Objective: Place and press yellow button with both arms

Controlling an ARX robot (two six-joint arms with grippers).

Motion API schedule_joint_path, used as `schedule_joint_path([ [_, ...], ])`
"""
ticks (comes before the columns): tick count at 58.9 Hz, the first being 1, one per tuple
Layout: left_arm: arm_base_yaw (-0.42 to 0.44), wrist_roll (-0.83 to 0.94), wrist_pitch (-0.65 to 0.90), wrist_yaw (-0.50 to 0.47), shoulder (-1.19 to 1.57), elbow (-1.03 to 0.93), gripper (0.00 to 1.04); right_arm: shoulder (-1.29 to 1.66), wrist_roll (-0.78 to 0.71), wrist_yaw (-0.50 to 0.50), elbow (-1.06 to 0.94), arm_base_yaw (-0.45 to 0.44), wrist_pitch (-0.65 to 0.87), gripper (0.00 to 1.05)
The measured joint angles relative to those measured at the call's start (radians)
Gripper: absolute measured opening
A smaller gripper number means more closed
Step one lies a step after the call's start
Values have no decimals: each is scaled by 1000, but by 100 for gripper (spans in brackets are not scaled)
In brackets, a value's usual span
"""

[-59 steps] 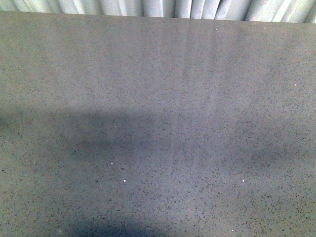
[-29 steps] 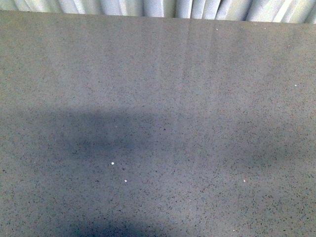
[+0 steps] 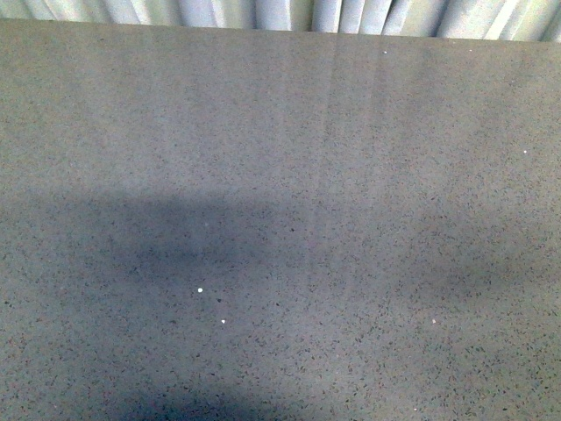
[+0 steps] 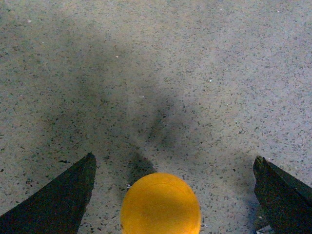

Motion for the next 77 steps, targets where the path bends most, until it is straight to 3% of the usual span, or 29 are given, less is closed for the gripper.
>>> schedule_joint_path([
  [29, 15, 33, 27, -22, 39, 0, 95, 0, 0, 0, 0, 0, 0, 96],
  [52, 14, 51, 35, -24, 47, 0, 39, 0, 0, 0, 0, 0, 0, 96],
  [68, 10, 64, 24, -23, 35, 0, 35, 0, 0, 0, 0, 0, 0, 96],
  [77, -26, 52, -41, -3, -124, 4, 35, 0, 0, 0, 0, 0, 0, 96],
])
